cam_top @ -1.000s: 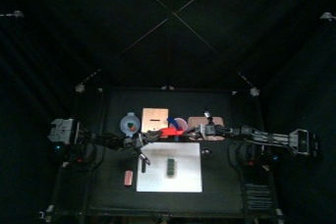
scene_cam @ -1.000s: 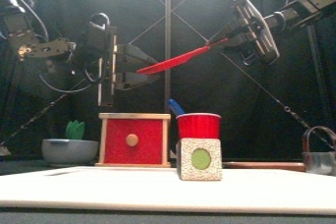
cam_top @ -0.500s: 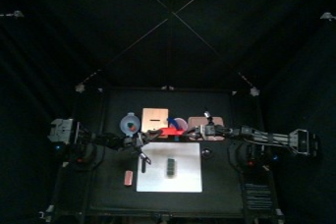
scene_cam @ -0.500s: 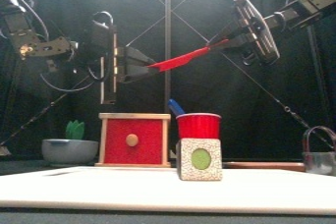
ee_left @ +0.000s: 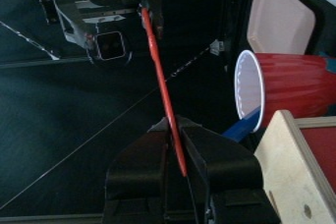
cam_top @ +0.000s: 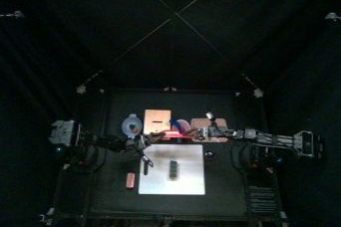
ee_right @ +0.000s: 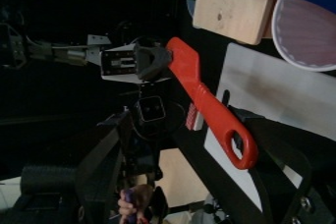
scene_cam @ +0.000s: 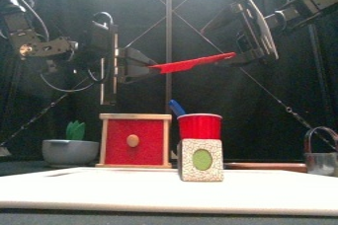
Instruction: Grab knife with other hand
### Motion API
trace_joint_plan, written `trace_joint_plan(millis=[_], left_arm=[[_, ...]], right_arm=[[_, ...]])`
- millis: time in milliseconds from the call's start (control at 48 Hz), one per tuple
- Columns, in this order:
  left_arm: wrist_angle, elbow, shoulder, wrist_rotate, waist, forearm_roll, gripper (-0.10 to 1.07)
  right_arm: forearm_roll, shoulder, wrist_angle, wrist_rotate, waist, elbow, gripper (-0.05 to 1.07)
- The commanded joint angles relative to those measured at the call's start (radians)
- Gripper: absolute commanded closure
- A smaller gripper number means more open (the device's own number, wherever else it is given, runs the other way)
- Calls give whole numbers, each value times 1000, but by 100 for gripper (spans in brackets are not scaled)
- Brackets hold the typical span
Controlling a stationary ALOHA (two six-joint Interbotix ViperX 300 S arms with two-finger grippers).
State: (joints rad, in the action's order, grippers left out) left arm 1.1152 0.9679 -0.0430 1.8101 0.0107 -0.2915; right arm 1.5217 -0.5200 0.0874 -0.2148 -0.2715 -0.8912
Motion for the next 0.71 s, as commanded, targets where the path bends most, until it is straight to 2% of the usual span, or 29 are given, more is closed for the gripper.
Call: trace_joint_plan(millis=[0, 146, 250, 521, 688], left_arm=[[5, -8, 20, -3, 15, -3, 46], [5, -5, 23, -9, 49, -21, 48], [5, -6, 23, -17, 91, -78, 51], [3, -55, 26, -120, 238, -451, 52], [-14, -95, 28, -138, 295, -554, 52]], right_arm=[[-14, -18, -2, -3, -17, 2, -1], [-51, -46, -2, -3, -34, -18, -1], [-81, -75, -2, -2, -46, -38, -1], [-127, -117, 0, -3, -64, -89, -1], [-235, -117, 15, -5, -55, -84, -1]])
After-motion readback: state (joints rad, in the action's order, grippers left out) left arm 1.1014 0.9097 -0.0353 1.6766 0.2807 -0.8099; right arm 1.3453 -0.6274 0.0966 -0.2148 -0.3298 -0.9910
